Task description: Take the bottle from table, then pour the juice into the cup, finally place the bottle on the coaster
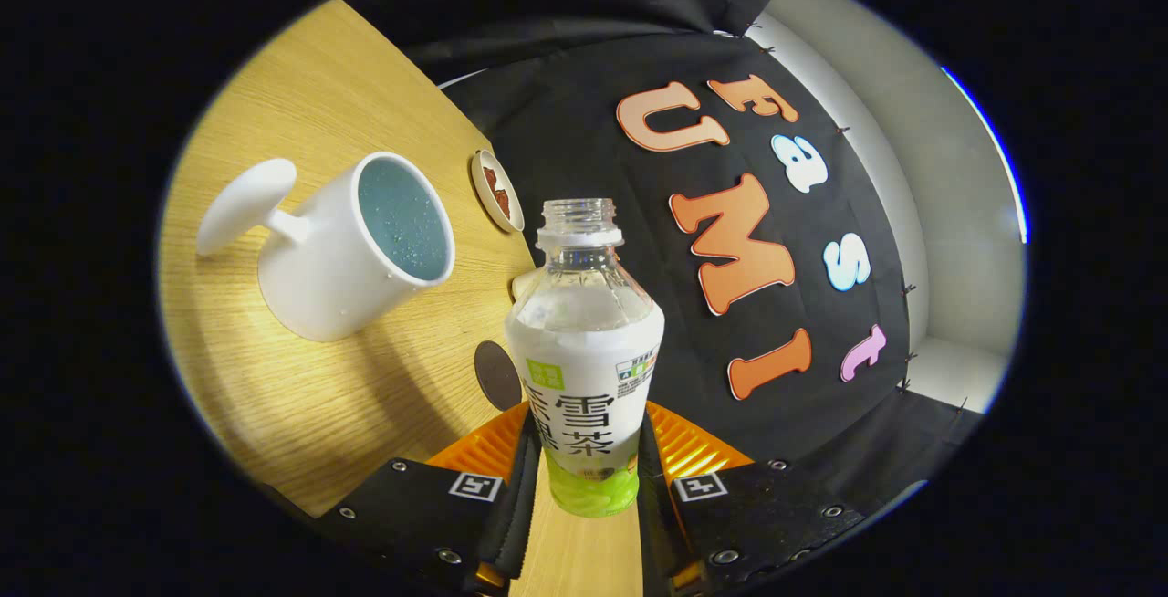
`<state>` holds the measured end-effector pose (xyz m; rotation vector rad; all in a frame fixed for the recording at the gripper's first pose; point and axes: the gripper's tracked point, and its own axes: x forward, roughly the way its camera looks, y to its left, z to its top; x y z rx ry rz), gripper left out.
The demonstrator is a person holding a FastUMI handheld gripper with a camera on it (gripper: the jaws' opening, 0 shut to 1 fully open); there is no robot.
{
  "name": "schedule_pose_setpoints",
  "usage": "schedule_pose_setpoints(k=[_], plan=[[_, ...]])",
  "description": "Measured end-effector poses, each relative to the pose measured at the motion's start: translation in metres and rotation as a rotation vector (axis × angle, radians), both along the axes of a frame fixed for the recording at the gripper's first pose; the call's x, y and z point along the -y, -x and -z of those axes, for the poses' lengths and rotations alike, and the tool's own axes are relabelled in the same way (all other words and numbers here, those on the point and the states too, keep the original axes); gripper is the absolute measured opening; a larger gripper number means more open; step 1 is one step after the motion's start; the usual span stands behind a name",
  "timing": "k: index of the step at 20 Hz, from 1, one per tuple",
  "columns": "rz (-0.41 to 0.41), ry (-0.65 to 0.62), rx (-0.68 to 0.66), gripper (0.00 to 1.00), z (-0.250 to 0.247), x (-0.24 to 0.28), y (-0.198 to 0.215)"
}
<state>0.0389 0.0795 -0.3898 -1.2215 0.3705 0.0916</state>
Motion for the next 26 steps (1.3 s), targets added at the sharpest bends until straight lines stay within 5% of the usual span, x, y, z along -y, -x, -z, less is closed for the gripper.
schedule_pose_setpoints(k=[9,26], plan=[[-0.101,0.229,0.019,0.54,-0.009,-0.002,-0.007],[-0.208,0.443,0.049,0.54,-0.015,-0.004,-0.015]])
